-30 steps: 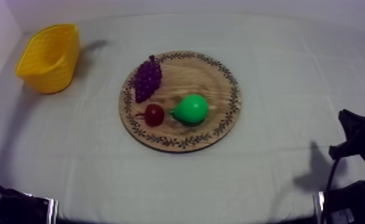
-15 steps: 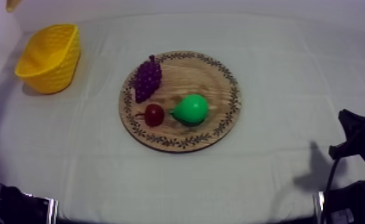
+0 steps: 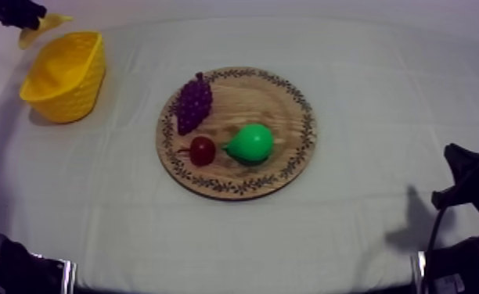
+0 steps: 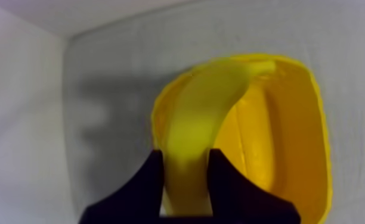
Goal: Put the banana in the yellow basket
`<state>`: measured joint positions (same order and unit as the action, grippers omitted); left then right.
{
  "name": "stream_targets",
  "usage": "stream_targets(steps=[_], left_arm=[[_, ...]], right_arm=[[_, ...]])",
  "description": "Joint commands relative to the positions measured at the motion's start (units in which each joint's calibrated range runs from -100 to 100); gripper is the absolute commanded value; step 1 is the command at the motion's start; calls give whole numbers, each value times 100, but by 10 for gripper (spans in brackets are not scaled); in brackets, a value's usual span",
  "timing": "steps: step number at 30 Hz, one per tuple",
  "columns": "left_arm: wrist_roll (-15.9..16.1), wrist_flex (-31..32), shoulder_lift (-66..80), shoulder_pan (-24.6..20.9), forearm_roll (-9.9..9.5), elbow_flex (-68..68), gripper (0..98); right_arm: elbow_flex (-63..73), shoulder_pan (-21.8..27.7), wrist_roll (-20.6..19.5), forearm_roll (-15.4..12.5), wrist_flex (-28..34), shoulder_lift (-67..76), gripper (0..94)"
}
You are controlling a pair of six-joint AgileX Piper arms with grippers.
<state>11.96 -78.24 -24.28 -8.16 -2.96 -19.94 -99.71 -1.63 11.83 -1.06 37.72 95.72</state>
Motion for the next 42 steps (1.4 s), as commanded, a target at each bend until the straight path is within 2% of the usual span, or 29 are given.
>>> stream_targets(steps=[1,7,13,16,19,25,35,42], left_arm=[[-22,148,-87,5,-2,213,266],[-36,387,-300,28,40,594,325],[-32,457,-229,117,57,889,592],[-64,472,-4,180,60,1082,653],[-116,504,381,260,62,1348,668],[-279,591,1479,448,120,1970,622],[-577,623,3561,738,222,3033,382],[-598,894,4947,889,384,4132,250]], right_arm=[[5,2,2,1,2,3,6],[5,2,2,1,2,3,6],[5,2,2,1,2,3,6],[5,2,2,1,2,3,6],[5,2,2,1,2,3,6],[5,2,2,1,2,3,6],[5,2,2,1,2,3,6],[5,2,2,1,2,3,6]])
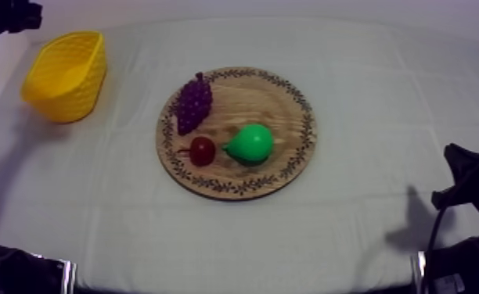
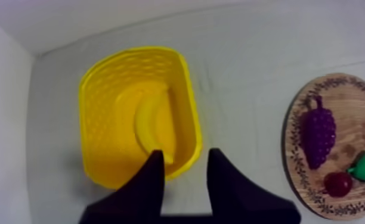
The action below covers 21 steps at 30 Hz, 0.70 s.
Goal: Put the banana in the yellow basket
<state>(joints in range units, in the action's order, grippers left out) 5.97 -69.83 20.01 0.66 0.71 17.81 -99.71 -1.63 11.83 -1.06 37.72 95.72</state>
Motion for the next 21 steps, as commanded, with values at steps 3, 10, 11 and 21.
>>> stream_targets(steps=[3,10,11,21], left_arm=[[-11,237,962,14,122,849,213],[-12,707,1704,-24,333,1657,88],[-17,777,1791,-31,353,1741,66],[-76,1911,2957,-123,482,3191,3]], right_arm=[[5,2,2,1,2,3,6],[5,2,2,1,2,3,6],[5,2,2,1,2,3,6],[5,2,2,1,2,3,6]])
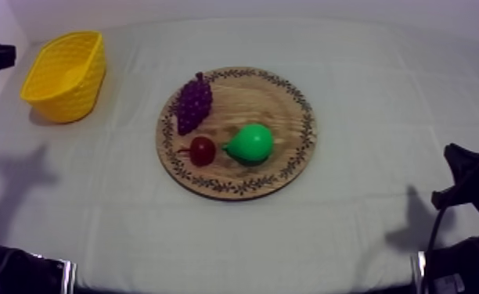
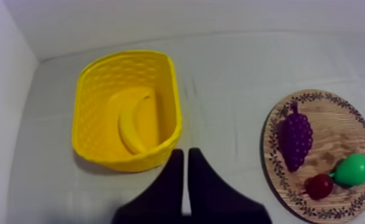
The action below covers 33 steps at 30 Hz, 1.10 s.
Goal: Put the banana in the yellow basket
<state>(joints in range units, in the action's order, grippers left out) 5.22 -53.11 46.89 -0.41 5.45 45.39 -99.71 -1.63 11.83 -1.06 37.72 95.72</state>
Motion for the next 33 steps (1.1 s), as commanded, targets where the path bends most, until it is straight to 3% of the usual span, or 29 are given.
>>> stream_targets(steps=[1,18,33], left_arm=[[-4,363,415,-39,17,633,2],[-112,1762,2622,-344,61,3540,1],[-329,1806,4307,-368,118,5213,0]], right_arm=[[5,2,2,1,2,3,6],[5,2,2,1,2,3,6],[5,2,2,1,2,3,6]])
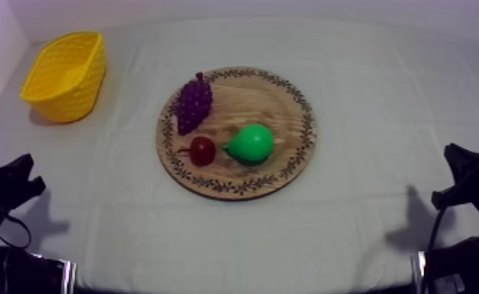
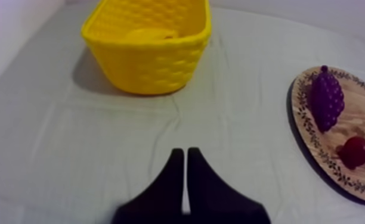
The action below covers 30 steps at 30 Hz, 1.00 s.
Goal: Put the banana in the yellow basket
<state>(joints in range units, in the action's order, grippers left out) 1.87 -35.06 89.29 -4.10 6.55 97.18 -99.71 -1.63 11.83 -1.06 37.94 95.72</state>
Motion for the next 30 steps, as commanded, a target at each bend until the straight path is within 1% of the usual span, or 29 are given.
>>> stream_targets(steps=[1,4,8,10,12,14,15,16,17,18,20,22,30], left_arm=[[12,-22,133,-1,5,50,0],[23,-161,348,-11,-58,52,0],[128,-358,557,-18,-122,14,0],[87,-408,663,-16,-136,2,0],[-63,-414,828,-7,-143,3,0],[-342,-209,943,5,-199,68,0],[-547,-84,977,10,-301,112,1],[-800,8,1000,14,-473,149,1],[-964,78,1016,12,-597,182,1],[-1047,129,1028,7,-685,205,1],[-1067,189,1041,-3,-791,233,1],[-1052,219,1048,-9,-842,246,1],[-1134,246,1054,-13,-889,258,1]], right_arm=[[5,2,2,1,-20,3,6],[5,2,2,1,-20,3,6],[5,2,2,1,-20,3,6],[5,2,2,1,-20,3,6],[5,2,2,1,-20,3,6],[5,0,2,1,-20,3,6],[5,-2,2,1,-20,3,6],[5,-3,2,1,-20,3,6],[5,-4,2,1,-20,3,6],[5,-4,2,1,-20,3,6],[5,-5,-2,1,-20,3,6],[5,-5,1,1,-20,3,6],[5,-6,-1,1,-20,3,6]])
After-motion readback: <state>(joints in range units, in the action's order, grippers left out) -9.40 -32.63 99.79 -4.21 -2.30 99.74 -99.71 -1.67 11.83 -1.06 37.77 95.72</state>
